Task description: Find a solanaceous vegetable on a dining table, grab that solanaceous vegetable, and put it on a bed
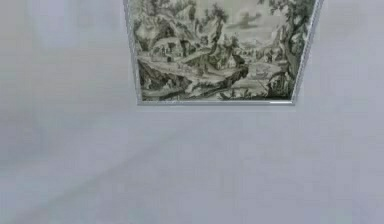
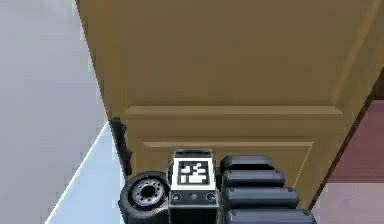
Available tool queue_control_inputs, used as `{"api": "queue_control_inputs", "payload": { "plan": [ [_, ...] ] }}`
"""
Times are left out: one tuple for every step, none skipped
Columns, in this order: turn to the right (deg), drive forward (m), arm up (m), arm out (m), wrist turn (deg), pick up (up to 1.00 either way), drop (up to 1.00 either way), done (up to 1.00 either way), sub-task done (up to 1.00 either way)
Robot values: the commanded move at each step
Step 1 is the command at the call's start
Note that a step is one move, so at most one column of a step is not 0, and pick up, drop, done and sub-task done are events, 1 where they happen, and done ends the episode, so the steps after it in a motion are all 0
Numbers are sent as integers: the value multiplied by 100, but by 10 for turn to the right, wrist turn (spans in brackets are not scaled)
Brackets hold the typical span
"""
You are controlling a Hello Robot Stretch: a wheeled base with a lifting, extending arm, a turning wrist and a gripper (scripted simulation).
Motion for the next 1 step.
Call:
{"api": "queue_control_inputs", "payload": {
  "plan": [
    [450, 0, 0, 0, 0, 0, 0, 0, 0]
  ]
}}
